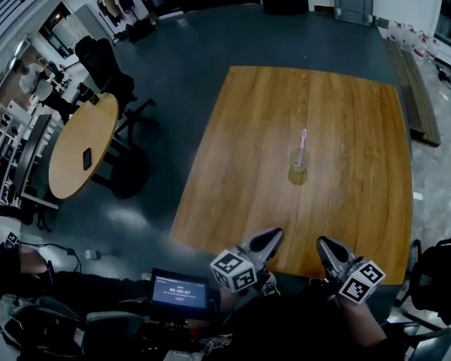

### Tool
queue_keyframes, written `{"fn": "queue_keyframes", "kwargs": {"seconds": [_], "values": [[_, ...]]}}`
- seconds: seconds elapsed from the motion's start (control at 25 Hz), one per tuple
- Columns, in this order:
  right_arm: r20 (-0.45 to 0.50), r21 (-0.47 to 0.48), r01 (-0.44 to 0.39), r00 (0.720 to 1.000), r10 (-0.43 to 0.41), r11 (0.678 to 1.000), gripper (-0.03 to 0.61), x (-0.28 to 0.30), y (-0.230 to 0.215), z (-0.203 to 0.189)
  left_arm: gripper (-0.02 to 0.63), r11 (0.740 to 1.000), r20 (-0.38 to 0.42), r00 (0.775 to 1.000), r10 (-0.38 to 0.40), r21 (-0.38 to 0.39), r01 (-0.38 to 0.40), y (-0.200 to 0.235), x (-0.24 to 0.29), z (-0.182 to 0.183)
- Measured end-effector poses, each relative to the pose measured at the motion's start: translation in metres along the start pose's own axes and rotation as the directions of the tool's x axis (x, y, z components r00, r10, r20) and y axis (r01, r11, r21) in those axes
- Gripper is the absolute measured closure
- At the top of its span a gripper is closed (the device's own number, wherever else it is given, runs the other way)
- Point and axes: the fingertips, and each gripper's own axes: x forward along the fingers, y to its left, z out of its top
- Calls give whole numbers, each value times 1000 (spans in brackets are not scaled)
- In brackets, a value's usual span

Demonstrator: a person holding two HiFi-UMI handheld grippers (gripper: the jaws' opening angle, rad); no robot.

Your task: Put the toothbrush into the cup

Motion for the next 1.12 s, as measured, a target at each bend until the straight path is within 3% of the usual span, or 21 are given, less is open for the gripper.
{"fn": "queue_keyframes", "kwargs": {"seconds": [0.2, 0.4, 0.6, 0.92, 1.12], "values": [[33, -12, -17, 999, 18, 1000, 572, -10, 42, -17, 614, 998, -44, 997, -65, -30, 63, -37, -40, -30], [27, -43, -55, 998, 56, 998, 572, -27, 71, -26, 614, 998, -14, 998, -64, -3, 64, -59, -62, -29], [37, -89, -95, 994, 98, 992, 572, -87, 93, -31, 614, 997, 11, 998, -67, 31, 66, -119, -74, -56], [37, -104, -84, 995, 89, 991, 574, -193, 112, -55, 614, 997, 52, 997, -49, -57, 52, -209, -93, -115], [26, -104, -115, 993, 119, 988, 574, -218, 127, -66, 614, 999, 44, 998, -36, -18, 37, -239, -105, -126]]}}
